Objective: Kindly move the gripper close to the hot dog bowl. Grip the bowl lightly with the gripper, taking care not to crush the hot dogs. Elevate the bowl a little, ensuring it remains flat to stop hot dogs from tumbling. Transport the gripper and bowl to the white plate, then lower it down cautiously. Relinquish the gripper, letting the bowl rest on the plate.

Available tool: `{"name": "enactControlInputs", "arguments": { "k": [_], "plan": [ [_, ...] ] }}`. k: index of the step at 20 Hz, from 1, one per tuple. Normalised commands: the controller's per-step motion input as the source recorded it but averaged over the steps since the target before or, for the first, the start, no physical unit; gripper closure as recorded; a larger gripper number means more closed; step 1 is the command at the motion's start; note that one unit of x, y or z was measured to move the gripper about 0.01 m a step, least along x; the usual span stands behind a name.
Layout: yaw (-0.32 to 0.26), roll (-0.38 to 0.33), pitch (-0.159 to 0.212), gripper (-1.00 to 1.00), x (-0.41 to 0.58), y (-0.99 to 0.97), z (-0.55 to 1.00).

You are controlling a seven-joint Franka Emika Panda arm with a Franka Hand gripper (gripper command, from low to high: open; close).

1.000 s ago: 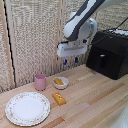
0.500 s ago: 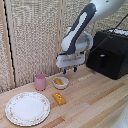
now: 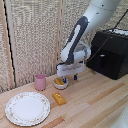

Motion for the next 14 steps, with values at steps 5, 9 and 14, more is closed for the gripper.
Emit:
{"name": "enactControlInputs", "arguments": {
  "k": [5,9,14],
  "plan": [
    [0.000,0.000,-0.006,1.00,0.002,0.00,-0.07],
    [-0.022,0.000,-0.058,1.00,0.000,0.00,0.00],
    [-0.026,0.001,-0.123,1.00,0.000,0.01,0.00]
  ]
}}
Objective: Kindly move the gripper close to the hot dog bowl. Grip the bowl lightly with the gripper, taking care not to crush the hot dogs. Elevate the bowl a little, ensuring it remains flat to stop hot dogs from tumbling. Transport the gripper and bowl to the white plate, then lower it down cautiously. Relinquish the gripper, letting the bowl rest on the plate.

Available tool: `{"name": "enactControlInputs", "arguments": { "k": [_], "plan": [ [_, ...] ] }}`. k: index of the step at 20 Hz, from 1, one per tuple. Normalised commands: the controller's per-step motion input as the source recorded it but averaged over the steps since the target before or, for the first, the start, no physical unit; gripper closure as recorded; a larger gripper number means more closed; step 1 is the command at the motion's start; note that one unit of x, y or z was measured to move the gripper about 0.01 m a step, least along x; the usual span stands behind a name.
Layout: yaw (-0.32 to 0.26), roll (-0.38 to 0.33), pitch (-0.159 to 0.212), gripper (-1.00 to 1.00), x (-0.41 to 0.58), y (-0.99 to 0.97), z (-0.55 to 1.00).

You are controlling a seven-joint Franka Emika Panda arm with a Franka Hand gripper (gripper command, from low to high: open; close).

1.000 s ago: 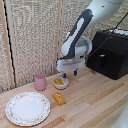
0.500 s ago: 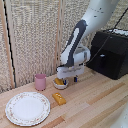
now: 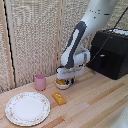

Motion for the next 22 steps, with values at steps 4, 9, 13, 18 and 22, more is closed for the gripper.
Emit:
{"name": "enactControlInputs", "arguments": {
  "k": [4,9,13,18,22],
  "plan": [
    [0.000,0.023,-0.136,1.00,-0.018,0.05,0.06],
    [0.027,0.133,-0.046,1.00,-0.066,0.04,0.46],
    [0.058,0.188,0.000,1.00,-0.017,-0.01,0.68],
    [0.055,0.176,0.000,1.00,0.000,-0.05,0.73],
    [0.046,0.181,0.000,1.00,0.014,-0.02,0.70]
  ]
}}
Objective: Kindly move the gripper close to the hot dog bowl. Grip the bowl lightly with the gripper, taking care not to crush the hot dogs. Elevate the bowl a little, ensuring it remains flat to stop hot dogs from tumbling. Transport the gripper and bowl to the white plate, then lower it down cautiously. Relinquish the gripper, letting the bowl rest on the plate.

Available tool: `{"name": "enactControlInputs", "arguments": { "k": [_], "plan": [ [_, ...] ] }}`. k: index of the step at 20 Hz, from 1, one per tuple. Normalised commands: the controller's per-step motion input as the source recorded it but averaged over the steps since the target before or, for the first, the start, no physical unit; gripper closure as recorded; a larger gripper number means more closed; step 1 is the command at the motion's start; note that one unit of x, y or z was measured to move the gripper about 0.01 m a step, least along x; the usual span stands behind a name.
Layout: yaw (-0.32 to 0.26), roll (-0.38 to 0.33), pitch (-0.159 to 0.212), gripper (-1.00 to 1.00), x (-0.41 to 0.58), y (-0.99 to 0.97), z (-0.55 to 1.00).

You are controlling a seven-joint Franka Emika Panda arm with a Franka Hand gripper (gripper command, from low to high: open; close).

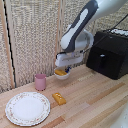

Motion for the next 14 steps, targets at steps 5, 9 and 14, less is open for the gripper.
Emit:
{"name": "enactControlInputs", "arguments": {
  "k": [5,9,14],
  "plan": [
    [0.020,0.151,0.000,1.00,0.107,0.42,0.69],
    [0.002,0.099,0.000,1.00,0.089,0.79,0.44],
    [0.008,0.021,0.000,1.00,0.103,0.92,0.15]
  ]
}}
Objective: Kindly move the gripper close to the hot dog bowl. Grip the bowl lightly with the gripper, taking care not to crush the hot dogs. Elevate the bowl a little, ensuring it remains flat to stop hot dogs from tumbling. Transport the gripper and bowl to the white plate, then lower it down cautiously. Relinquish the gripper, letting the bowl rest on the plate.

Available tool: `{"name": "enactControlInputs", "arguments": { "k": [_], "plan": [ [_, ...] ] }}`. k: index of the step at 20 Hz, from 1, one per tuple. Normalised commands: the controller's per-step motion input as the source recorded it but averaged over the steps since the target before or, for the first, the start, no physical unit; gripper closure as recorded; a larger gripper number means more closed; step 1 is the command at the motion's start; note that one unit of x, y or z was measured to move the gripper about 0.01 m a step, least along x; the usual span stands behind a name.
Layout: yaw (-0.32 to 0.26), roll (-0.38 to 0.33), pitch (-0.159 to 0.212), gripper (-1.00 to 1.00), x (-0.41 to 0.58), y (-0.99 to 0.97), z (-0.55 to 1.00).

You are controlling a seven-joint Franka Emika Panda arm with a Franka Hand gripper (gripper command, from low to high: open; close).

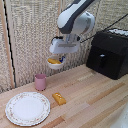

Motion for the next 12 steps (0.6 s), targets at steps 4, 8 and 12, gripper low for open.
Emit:
{"name": "enactControlInputs", "arguments": {
  "k": [4,8,12],
  "plan": [
    [0.029,0.000,0.009,1.00,0.092,0.92,0.01],
    [0.042,0.000,0.026,1.00,0.079,0.89,-0.02],
    [0.047,-0.042,0.032,1.00,0.124,0.84,-0.24]
  ]
}}
